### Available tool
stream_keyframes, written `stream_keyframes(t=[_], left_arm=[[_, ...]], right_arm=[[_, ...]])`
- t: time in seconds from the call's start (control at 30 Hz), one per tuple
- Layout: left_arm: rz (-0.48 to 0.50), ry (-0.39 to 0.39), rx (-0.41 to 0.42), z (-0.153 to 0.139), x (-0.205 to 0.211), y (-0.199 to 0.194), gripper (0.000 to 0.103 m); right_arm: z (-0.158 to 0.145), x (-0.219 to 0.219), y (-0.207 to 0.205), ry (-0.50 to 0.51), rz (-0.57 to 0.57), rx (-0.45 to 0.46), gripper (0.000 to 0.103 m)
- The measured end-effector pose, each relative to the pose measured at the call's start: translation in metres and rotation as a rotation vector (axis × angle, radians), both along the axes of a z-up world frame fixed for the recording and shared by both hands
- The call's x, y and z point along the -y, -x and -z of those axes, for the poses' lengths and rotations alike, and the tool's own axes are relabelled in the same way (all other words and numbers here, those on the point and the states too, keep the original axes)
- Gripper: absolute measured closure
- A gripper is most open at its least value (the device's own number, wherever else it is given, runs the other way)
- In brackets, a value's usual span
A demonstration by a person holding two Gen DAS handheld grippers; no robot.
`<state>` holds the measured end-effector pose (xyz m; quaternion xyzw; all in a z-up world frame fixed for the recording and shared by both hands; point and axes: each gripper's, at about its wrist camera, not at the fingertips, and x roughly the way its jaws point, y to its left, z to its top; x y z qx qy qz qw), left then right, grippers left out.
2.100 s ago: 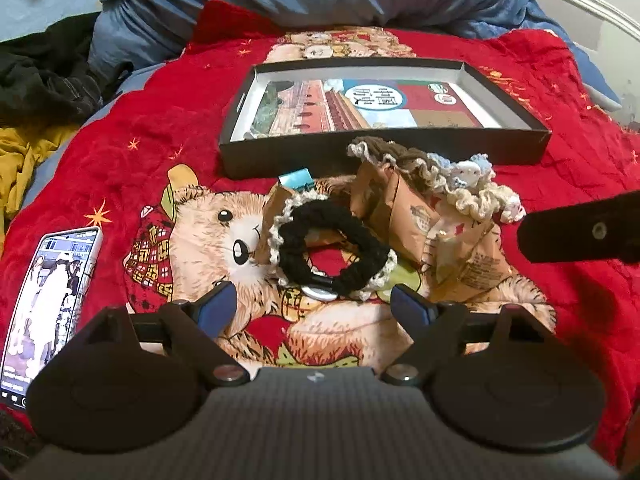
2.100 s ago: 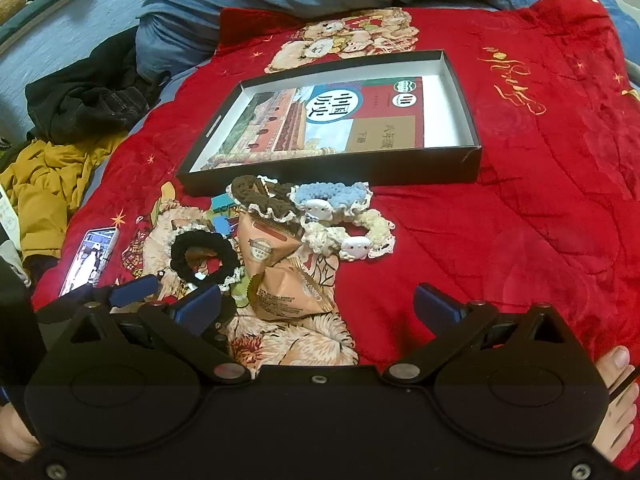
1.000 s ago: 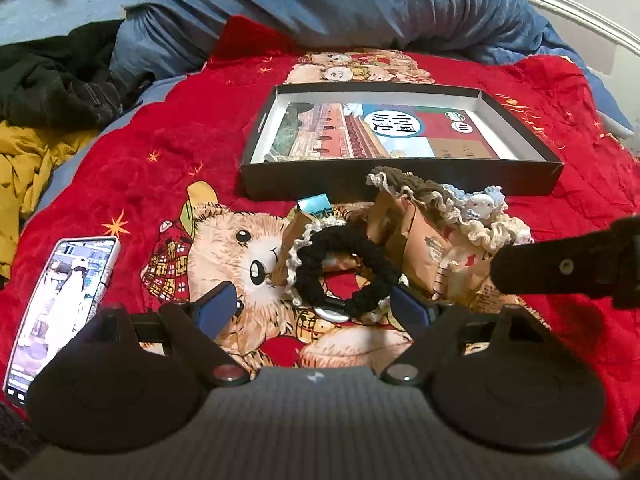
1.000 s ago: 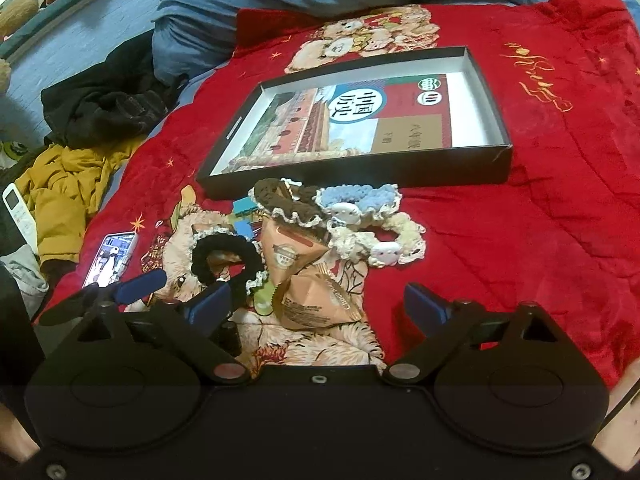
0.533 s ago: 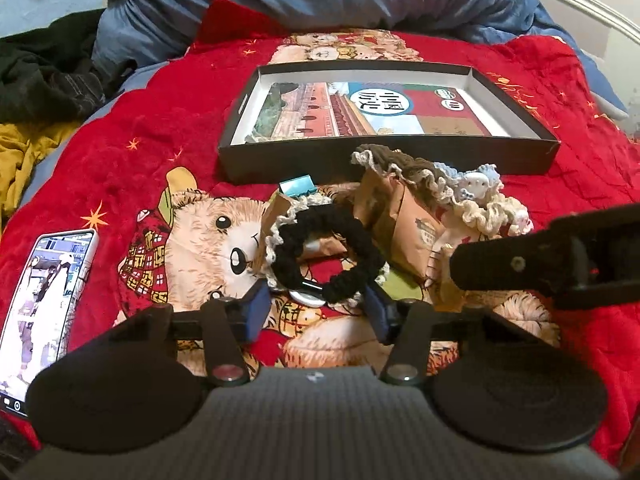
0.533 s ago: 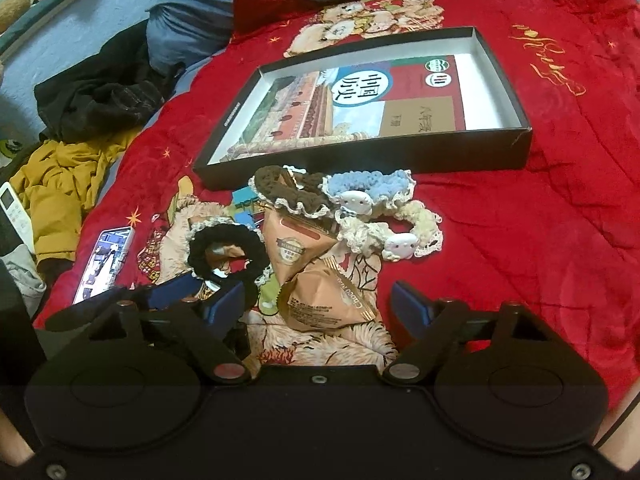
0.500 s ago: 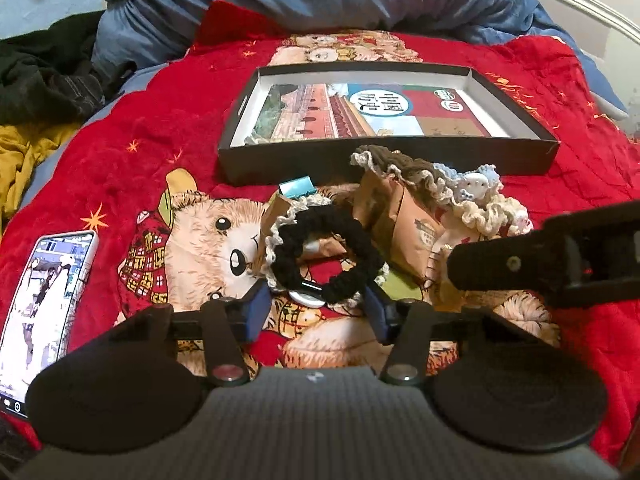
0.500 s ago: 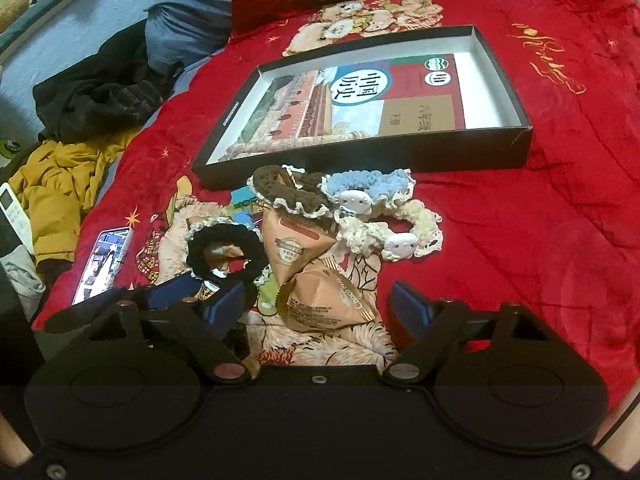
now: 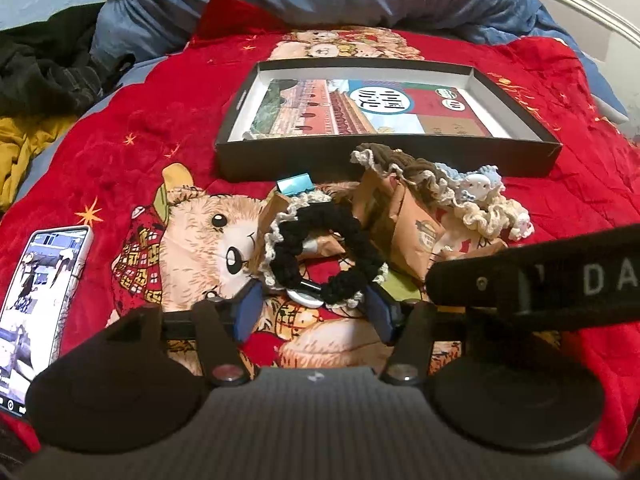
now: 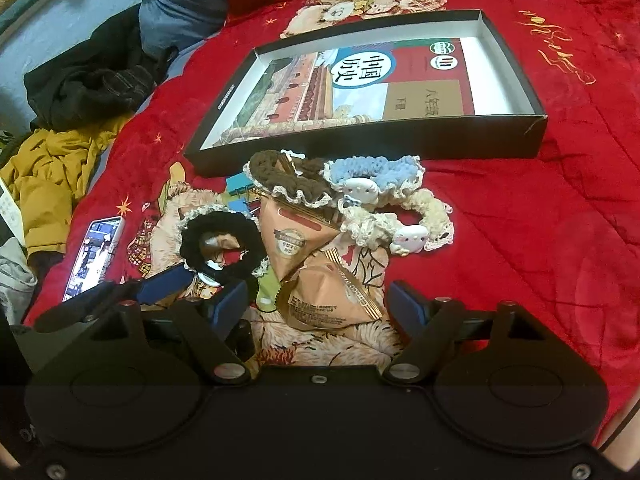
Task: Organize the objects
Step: 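Close left tool on black scrunchie while right tool closes on brown paper packet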
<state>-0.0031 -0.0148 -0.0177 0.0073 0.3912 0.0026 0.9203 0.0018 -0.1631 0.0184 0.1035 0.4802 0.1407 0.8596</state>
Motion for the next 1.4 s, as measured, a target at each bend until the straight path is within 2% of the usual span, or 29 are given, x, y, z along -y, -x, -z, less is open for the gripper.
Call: stream_keyframes(t=[0.1,0.27,0.73,1.17,1.4], left_arm=[[0.012,0.002,0.003,0.0,0.001,0.001,0.059],[0.019,0.001,0.01,-0.001,0.002,0.003,0.068],[0.019,0.021,0.01,-0.004,-0.001,0.006,0.077],[0.057,0.025,0.017,-0.01,0.003,0.017,0.078],[0.08,0.021,0.078,-0.021,0.006,0.031,0.079]], right_arm=[[0.001,-0.001,-0.001,-0.003,-0.002,-0.001,0.028],[0.004,-0.001,-0.002,-0.016,0.005,-0.029,0.038],[0.006,-0.002,-0.004,-0.004,-0.004,-0.02,0.061],[0.001,-0.001,0.001,0.002,-0.029,-0.025,0.065],[-0.013,0.001,0.01,-0.003,-0.046,-0.019,0.068]])
